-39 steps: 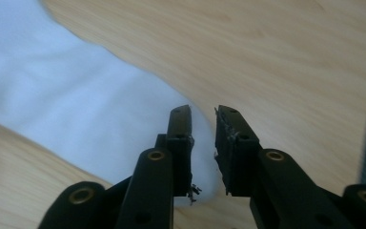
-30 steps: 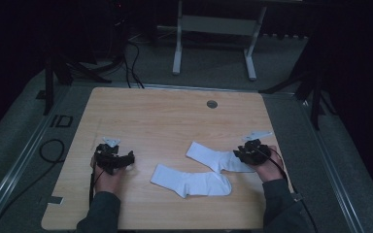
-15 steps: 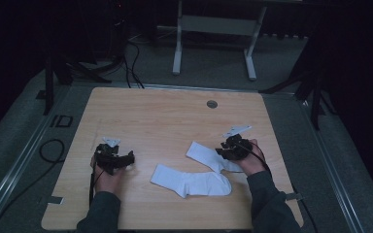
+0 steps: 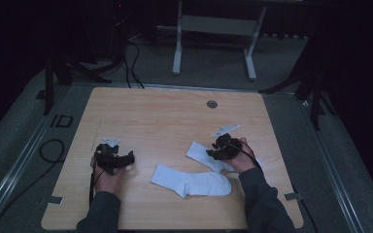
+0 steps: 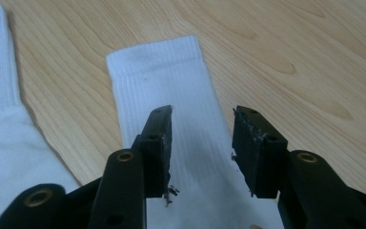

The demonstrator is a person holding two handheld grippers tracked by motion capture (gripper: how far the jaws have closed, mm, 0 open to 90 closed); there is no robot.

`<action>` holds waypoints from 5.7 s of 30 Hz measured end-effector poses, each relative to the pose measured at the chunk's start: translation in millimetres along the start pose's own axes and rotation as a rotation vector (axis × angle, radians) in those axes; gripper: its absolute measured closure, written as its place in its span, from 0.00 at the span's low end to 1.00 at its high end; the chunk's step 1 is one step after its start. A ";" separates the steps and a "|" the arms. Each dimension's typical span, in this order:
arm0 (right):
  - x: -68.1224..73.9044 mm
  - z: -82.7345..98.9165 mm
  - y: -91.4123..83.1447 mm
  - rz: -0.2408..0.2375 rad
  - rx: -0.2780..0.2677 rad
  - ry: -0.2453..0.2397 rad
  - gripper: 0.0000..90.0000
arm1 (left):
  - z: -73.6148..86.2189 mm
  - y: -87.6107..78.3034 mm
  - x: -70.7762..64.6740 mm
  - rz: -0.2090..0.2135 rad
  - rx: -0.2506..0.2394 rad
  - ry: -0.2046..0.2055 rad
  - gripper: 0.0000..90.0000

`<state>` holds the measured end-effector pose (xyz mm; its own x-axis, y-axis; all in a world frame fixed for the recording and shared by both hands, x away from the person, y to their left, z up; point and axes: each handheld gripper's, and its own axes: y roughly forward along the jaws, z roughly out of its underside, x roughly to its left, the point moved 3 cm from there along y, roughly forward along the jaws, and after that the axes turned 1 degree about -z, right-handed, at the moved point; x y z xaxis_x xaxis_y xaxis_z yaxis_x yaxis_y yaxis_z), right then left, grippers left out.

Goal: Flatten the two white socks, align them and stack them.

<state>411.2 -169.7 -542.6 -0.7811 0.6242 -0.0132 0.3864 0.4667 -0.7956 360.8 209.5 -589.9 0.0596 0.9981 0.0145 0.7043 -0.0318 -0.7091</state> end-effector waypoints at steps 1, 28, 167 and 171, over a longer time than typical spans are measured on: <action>0.6 -0.7 0.7 0.000 0.003 0.001 0.64 | 0.0 0.0 0.0 0.000 0.000 0.000 0.13; 7.6 -10.4 38.8 -0.086 0.074 -0.050 0.67 | 0.0 0.0 0.0 0.000 0.000 0.000 0.13; 101.1 -51.7 -77.5 -0.398 -0.302 -0.127 0.91 | 0.0 0.0 -0.1 0.000 0.000 -0.001 0.13; 103.4 -56.3 -78.4 -0.408 -0.319 -0.122 0.91 | 0.0 0.0 -0.1 0.000 0.000 -0.001 0.13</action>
<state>327.7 -106.5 -447.5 -0.9433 0.2830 0.1735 0.1538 0.8357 -0.5273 360.8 209.5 -589.8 0.0593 0.9981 0.0136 0.7041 -0.0322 -0.7094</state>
